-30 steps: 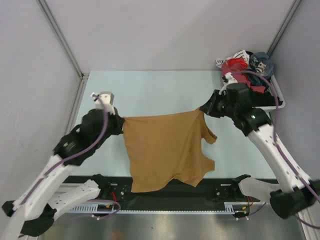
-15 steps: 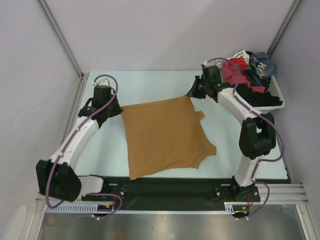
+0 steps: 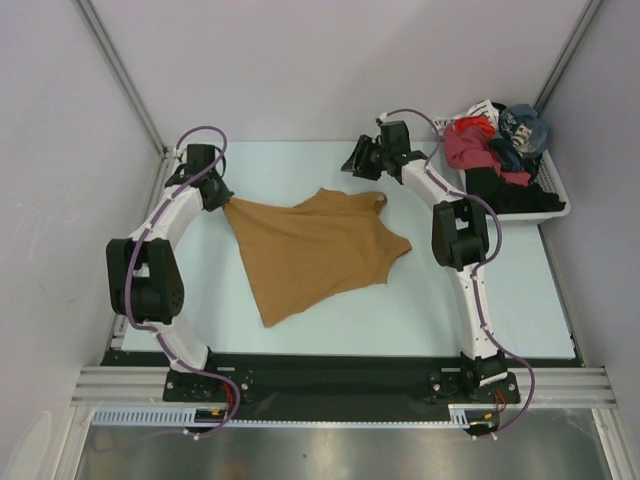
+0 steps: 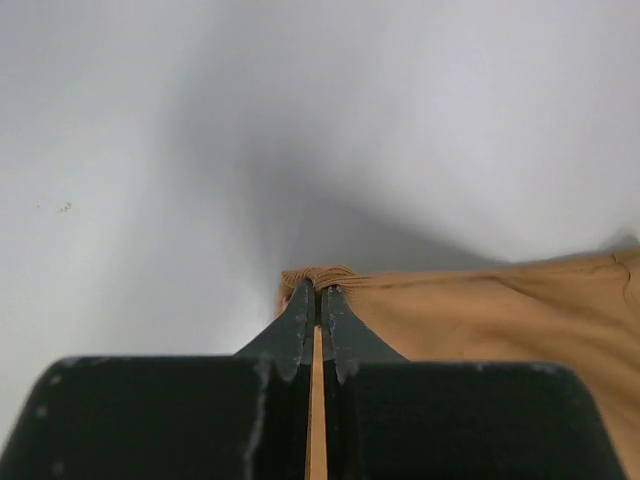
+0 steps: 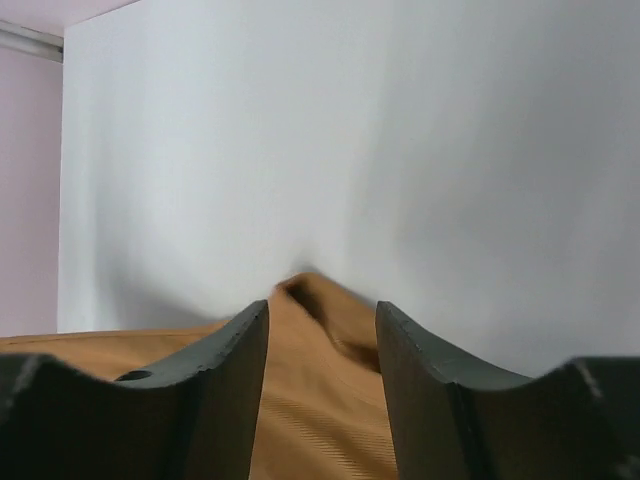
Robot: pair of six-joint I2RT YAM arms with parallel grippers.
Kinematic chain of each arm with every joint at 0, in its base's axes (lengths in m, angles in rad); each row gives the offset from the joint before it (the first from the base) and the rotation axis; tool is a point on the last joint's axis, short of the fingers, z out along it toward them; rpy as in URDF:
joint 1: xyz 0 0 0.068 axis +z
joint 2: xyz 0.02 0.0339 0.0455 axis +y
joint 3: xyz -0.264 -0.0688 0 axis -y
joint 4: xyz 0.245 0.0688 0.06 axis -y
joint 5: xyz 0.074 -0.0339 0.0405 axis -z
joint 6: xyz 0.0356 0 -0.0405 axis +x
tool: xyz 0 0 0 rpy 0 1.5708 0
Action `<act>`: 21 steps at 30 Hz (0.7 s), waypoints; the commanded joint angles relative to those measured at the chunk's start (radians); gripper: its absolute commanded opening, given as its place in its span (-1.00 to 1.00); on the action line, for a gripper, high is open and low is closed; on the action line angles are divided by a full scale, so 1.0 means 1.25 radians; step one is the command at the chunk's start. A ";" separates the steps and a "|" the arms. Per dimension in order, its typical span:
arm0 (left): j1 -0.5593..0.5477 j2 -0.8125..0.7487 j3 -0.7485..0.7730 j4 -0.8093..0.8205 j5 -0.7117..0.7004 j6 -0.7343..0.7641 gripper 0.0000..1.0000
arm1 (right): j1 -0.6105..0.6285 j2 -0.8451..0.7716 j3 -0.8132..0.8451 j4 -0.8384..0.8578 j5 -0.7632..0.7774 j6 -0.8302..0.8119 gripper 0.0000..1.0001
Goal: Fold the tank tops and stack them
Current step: Flatten the tank top out
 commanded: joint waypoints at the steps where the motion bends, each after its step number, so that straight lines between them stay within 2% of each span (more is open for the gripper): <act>1: 0.020 0.032 0.059 0.037 -0.012 -0.010 -0.99 | -0.002 -0.002 0.071 0.000 0.008 -0.026 0.08; 5: 0.023 0.125 0.141 0.007 -0.007 -0.003 -0.99 | -0.024 -0.069 0.001 0.007 0.064 -0.056 0.19; 8: 0.030 0.171 0.182 0.002 0.006 0.001 -0.99 | -0.027 -0.117 -0.042 -0.060 0.181 -0.104 0.27; 13: 0.031 0.178 0.154 0.031 0.016 0.003 -0.99 | -0.012 -0.137 -0.085 -0.146 0.283 -0.147 0.32; 17: 0.031 0.178 0.138 0.040 0.025 0.006 -0.99 | -0.007 -0.161 -0.159 -0.154 0.304 -0.137 0.31; 21: 0.031 0.173 0.127 0.041 0.022 0.011 -0.99 | -0.006 -0.158 -0.200 -0.137 0.255 -0.129 0.25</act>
